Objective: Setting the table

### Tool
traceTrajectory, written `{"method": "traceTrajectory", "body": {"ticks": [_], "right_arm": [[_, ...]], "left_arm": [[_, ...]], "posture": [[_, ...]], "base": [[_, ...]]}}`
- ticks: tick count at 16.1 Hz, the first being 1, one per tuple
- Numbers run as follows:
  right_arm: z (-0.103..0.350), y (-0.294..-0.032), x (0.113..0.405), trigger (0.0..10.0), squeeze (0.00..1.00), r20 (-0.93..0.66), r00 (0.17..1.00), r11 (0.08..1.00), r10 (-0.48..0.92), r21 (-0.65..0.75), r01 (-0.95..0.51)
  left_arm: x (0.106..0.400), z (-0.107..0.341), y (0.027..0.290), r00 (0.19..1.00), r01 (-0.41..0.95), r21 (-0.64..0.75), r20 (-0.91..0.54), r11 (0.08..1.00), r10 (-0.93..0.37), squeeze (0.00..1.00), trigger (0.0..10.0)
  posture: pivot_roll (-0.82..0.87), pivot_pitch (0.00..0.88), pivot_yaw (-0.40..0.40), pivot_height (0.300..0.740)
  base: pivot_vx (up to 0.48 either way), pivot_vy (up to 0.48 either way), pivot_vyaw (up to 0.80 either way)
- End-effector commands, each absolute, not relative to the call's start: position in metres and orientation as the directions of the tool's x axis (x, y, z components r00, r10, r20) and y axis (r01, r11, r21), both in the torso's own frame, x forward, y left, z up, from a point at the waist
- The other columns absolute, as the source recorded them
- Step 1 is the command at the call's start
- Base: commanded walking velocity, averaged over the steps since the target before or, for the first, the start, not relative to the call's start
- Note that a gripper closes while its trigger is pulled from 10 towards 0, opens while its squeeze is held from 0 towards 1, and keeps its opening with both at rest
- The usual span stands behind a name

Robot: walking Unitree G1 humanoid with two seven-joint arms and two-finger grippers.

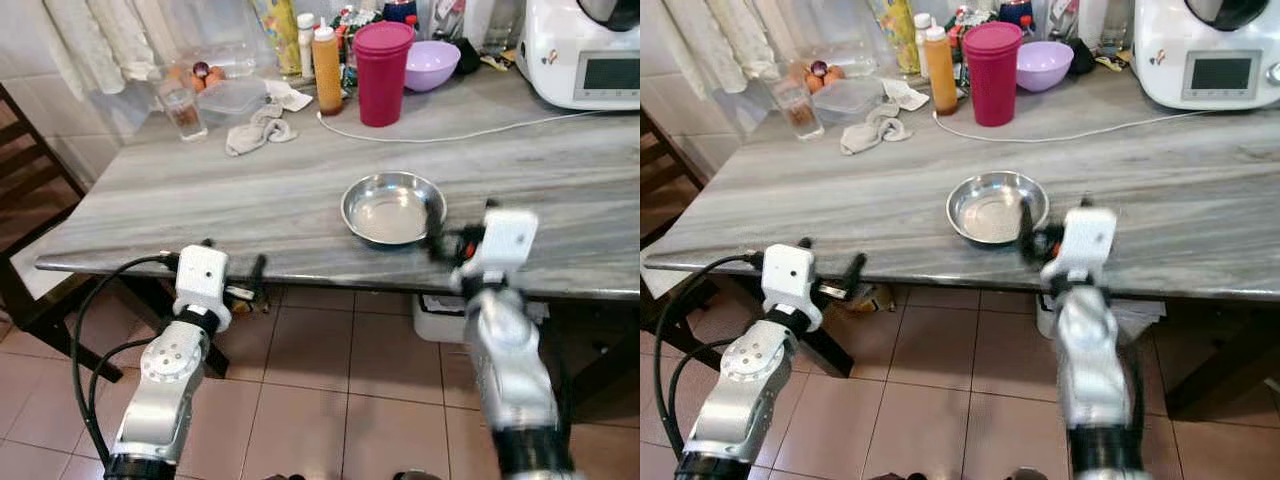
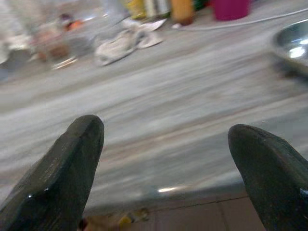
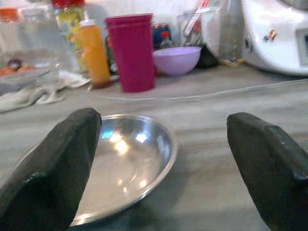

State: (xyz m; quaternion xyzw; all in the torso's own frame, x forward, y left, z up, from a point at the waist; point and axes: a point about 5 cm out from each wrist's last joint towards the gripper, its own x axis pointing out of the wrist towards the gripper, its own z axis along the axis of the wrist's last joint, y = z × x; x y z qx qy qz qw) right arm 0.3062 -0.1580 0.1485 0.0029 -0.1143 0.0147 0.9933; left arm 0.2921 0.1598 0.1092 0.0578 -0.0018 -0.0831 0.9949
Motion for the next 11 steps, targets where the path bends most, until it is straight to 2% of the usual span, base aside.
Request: {"method": "traceTrajectory", "body": {"ticks": [1, 7, 8, 9, 10, 11], "right_arm": [[0.154, -0.149, 0.299, 10.0, 1.0, 0.23, 0.972, 0.999, 0.042, 0.001, -0.044], [0.154, -0.153, 0.288, 10.0, 1.0, 0.192, 0.981, 1.0, 0.005, -0.012, -0.002], [0.154, -0.154, 0.286, 10.0, 0.96, 0.19, 0.982, 1.0, 0.004, -0.014, -0.002], [0.153, -0.155, 0.285, 10.0, 0.12, 0.186, 0.983, 1.0, 0.009, -0.015, -0.007], [0.153, -0.154, 0.284, 10.0, 0.0, 0.183, 0.983, 0.999, 0.023, -0.039, -0.017], [0.152, -0.15, 0.284, 10.0, 0.0, 0.179, 0.983, 0.998, 0.038, -0.062, -0.027]], "left_arm": [[0.295, 0.106, 0.167, 0.991, 0.132, 0.112, -0.019, 0.985, -0.131, 0.0, 10.0], [0.304, 0.108, 0.161, 0.994, 0.109, 0.135, 0.013, 0.985, -0.112, 0.0, 10.0], [0.303, 0.108, 0.163, 0.996, 0.088, 0.145, 0.017, 0.985, -0.091, 0.0, 10.0], [0.302, 0.108, 0.167, 0.998, 0.059, 0.148, 0.022, 0.987, -0.063, 0.0, 10.0], [0.303, 0.108, 0.172, 0.999, 0.023, 0.156, 0.029, 0.988, -0.027, 0.0, 10.0], [0.304, 0.109, 0.181, 0.998, -0.05, 0.15, 0.037, 0.987, 0.045, 0.0, 10.0]], "posture": [[-0.24, 0.045, 0.142, 0.74], [-0.26, 0.037, 0.145, 0.74], [-0.26, 0.036, 0.143, 0.74], [-0.26, 0.036, 0.139, 0.74], [-0.26, 0.036, 0.139, 0.74], [-0.25, 0.035, 0.136, 0.74]], "base": [[0.0, 0.0, 0.0], [0.0, 0.0, 0.0], [0.0, 0.0, 0.0], [0.0, 0.0, 0.0], [0.0, 0.0, 0.0], [0.0, 0.0, 0.0]]}}
